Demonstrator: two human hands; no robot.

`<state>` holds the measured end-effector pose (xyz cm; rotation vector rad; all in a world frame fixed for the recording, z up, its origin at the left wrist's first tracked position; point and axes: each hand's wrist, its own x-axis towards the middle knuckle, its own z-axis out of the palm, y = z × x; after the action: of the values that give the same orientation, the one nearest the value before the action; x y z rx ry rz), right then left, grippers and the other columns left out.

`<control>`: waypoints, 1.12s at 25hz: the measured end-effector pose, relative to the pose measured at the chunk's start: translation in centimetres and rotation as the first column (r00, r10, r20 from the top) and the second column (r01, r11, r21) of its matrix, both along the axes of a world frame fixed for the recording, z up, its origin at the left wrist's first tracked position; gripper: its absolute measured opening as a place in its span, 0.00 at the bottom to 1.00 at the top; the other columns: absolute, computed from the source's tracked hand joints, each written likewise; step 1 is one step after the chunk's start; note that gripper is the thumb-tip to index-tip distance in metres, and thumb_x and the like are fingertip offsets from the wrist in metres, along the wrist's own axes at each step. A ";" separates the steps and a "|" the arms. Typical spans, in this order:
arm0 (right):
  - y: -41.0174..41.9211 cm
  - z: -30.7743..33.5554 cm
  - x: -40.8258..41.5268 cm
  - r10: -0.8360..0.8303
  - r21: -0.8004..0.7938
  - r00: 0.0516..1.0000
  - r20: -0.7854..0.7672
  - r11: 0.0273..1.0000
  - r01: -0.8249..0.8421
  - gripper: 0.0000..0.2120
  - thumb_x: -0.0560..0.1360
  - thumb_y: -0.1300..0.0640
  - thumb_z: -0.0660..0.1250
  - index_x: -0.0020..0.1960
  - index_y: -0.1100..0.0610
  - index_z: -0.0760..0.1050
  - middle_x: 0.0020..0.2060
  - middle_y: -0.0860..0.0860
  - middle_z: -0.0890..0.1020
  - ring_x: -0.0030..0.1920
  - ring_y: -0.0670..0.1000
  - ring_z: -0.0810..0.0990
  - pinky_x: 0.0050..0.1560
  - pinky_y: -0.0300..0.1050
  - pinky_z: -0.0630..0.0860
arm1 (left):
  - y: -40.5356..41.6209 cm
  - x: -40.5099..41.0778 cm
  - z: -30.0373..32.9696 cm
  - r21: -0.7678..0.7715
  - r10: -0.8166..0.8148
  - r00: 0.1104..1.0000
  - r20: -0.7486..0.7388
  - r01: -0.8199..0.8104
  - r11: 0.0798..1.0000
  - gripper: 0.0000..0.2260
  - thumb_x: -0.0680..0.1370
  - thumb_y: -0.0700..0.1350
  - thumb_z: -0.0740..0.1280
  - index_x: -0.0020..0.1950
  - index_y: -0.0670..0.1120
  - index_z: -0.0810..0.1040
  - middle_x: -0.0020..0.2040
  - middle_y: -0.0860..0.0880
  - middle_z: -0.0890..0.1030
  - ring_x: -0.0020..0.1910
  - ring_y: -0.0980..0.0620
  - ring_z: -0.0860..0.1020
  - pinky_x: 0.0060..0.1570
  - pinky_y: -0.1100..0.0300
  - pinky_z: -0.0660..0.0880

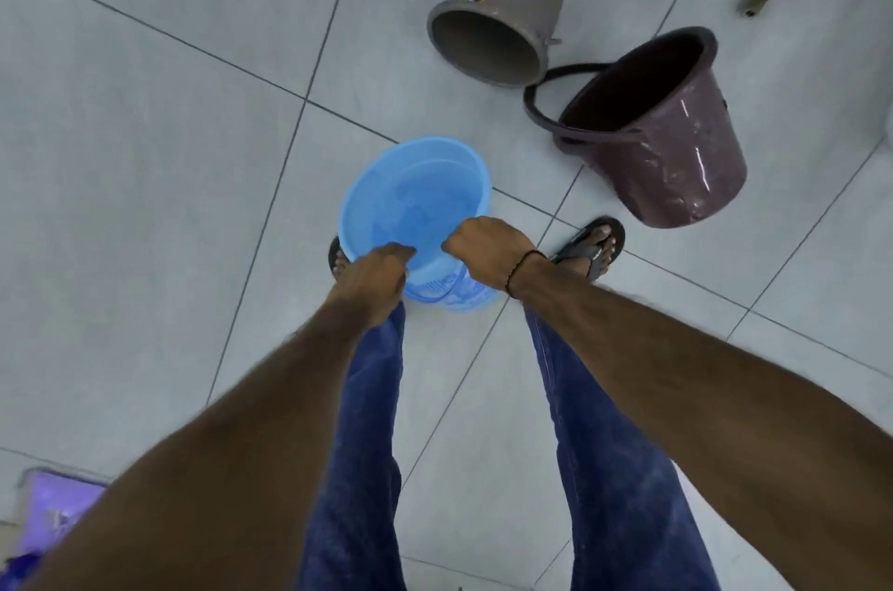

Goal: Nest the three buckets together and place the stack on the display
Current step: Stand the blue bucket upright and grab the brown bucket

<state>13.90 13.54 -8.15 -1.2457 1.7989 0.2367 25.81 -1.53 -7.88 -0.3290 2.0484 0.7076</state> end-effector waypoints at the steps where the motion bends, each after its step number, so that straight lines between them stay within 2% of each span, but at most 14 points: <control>1: -1.0 0.2 0.3 0.019 0.002 1.000 -0.013 1.000 -0.019 0.16 0.75 0.70 0.60 0.58 0.58 0.78 0.55 0.57 0.80 0.55 0.61 0.80 0.44 0.50 0.74 | -0.1 0.8 -0.1 -0.001 0.010 1.000 -0.017 -0.011 1.000 0.16 0.80 0.38 0.60 0.68 0.43 0.74 0.65 0.42 0.78 0.64 0.38 0.76 0.58 0.44 0.75; 6: -5.6 2.4 0.7 0.137 -0.056 0.983 -0.124 0.988 -0.144 0.14 0.74 0.68 0.62 0.54 0.56 0.79 0.50 0.55 0.82 0.49 0.59 0.82 0.37 0.47 0.65 | -3.2 2.9 1.9 -0.202 -0.012 0.985 -0.172 -0.024 0.979 0.18 0.74 0.36 0.68 0.64 0.44 0.78 0.54 0.45 0.82 0.54 0.41 0.80 0.49 0.50 0.76; 9: -7.3 2.5 1.3 0.188 -0.084 0.971 -0.146 0.976 -0.202 0.12 0.73 0.68 0.63 0.52 0.57 0.79 0.48 0.55 0.82 0.47 0.59 0.82 0.37 0.47 0.65 | -3.9 3.5 2.5 -0.299 -0.075 0.986 -0.149 0.027 0.954 0.12 0.69 0.36 0.70 0.51 0.46 0.81 0.43 0.48 0.84 0.43 0.44 0.82 0.40 0.55 0.74; 11: -7.9 1.4 1.8 0.226 -0.091 0.961 -0.157 0.966 -0.242 0.10 0.74 0.69 0.62 0.49 0.58 0.79 0.45 0.56 0.82 0.45 0.60 0.82 0.36 0.46 0.66 | -3.3 3.4 1.4 -0.356 -0.109 0.991 -0.081 0.074 0.932 0.10 0.67 0.35 0.71 0.44 0.47 0.79 0.38 0.50 0.83 0.38 0.47 0.81 0.35 0.57 0.73; 14: -7.3 -1.2 2.1 0.289 -0.037 0.940 -0.182 0.953 -0.300 0.13 0.72 0.72 0.63 0.38 0.55 0.71 0.36 0.55 0.78 0.39 0.57 0.81 0.35 0.45 0.66 | -0.9 3.2 -1.5 -0.385 -0.117 0.993 0.008 0.111 0.916 0.10 0.69 0.35 0.71 0.43 0.49 0.78 0.38 0.51 0.83 0.38 0.50 0.82 0.34 0.59 0.71; 16: -5.7 -3.1 2.3 0.321 0.001 0.930 -0.178 0.945 -0.326 0.14 0.72 0.72 0.64 0.37 0.55 0.66 0.33 0.52 0.74 0.35 0.55 0.78 0.34 0.44 0.66 | 1.5 3.2 -3.3 -0.385 -0.128 0.991 0.039 0.133 0.913 0.11 0.69 0.35 0.72 0.44 0.50 0.78 0.38 0.52 0.83 0.38 0.51 0.82 0.33 0.59 0.69; 18: -3.7 -4.5 2.4 0.311 -0.021 0.937 -0.161 0.948 -0.318 0.11 0.73 0.71 0.64 0.40 0.56 0.70 0.31 0.51 0.70 0.35 0.55 0.75 0.34 0.45 0.66 | 3.5 3.2 -4.5 -0.358 -0.105 0.994 0.039 0.112 0.927 0.10 0.71 0.35 0.72 0.46 0.48 0.77 0.40 0.51 0.82 0.40 0.50 0.83 0.34 0.58 0.69; 19: -2.6 -4.8 2.4 0.289 -0.048 0.944 -0.157 0.953 -0.299 0.10 0.73 0.71 0.64 0.44 0.57 0.74 0.34 0.51 0.73 0.38 0.55 0.77 0.35 0.46 0.68 | 4.3 3.1 -4.7 -0.367 -0.084 0.996 0.025 0.087 0.926 0.10 0.72 0.36 0.71 0.48 0.48 0.77 0.42 0.50 0.82 0.42 0.49 0.83 0.35 0.58 0.70; 20: -1.5 -4.9 2.2 0.249 -0.093 0.954 -0.164 0.959 -0.266 0.12 0.73 0.71 0.63 0.50 0.58 0.76 0.39 0.52 0.78 0.43 0.56 0.79 0.38 0.47 0.73 | 4.9 2.8 -4.6 -0.385 -0.050 0.999 -0.004 0.044 0.922 0.10 0.73 0.36 0.70 0.50 0.47 0.77 0.44 0.49 0.81 0.44 0.49 0.82 0.38 0.57 0.71; 21: -0.4 -4.7 1.7 0.195 -0.150 0.964 -0.180 0.963 -0.223 0.15 0.73 0.71 0.62 0.56 0.59 0.76 0.47 0.54 0.81 0.51 0.58 0.80 0.46 0.50 0.77 | 5.6 2.4 -4.4 -0.400 -0.012 0.999 -0.051 -0.010 0.917 0.10 0.73 0.35 0.68 0.53 0.46 0.77 0.46 0.48 0.81 0.47 0.48 0.81 0.42 0.57 0.73; 23: 2.1 -3.6 -0.7 0.052 -0.246 0.971 -0.233 0.963 -0.110 0.21 0.72 0.71 0.62 0.64 0.62 0.74 0.58 0.59 0.81 0.64 0.61 0.75 0.67 0.54 0.72 | 7.3 0.8 -3.6 -0.372 0.073 0.976 -0.207 -0.148 0.916 0.11 0.76 0.35 0.64 0.57 0.43 0.76 0.51 0.45 0.80 0.53 0.44 0.78 0.51 0.53 0.73; 24: 3.3 -3.0 -2.5 -0.014 -0.268 0.964 -0.265 0.962 -0.059 0.22 0.71 0.70 0.63 0.66 0.64 0.74 0.60 0.60 0.80 0.67 0.61 0.74 0.71 0.55 0.67 | 8.4 -0.6 -3.2 -0.325 0.120 0.954 -0.273 -0.209 0.922 0.12 0.77 0.35 0.63 0.59 0.42 0.76 0.53 0.44 0.80 0.55 0.43 0.77 0.52 0.51 0.73; 26: 5.9 -2.3 -6.7 -0.058 -0.216 0.950 -0.305 0.976 -0.010 0.22 0.72 0.68 0.63 0.66 0.64 0.73 0.62 0.61 0.79 0.67 0.61 0.73 0.74 0.54 0.64 | 10.7 -3.6 -3.2 -0.226 0.158 0.918 -0.364 -0.252 0.941 0.14 0.78 0.35 0.62 0.62 0.41 0.76 0.58 0.43 0.79 0.58 0.42 0.76 0.54 0.50 0.73; 28: 8.9 -2.5 -11.7 0.005 -0.091 0.927 -0.376 0.995 -0.043 0.20 0.75 0.62 0.63 0.66 0.62 0.73 0.62 0.59 0.79 0.66 0.60 0.73 0.73 0.53 0.64 | 14.1 -8.0 -4.2 -0.141 0.155 0.880 -0.448 -0.241 0.960 0.16 0.78 0.35 0.62 0.65 0.40 0.75 0.61 0.42 0.79 0.60 0.42 0.76 0.57 0.50 0.74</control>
<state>2.15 22.44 -10.60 -1.3605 2.1436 0.4303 17.86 12.57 -12.09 -0.5392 2.5453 0.7582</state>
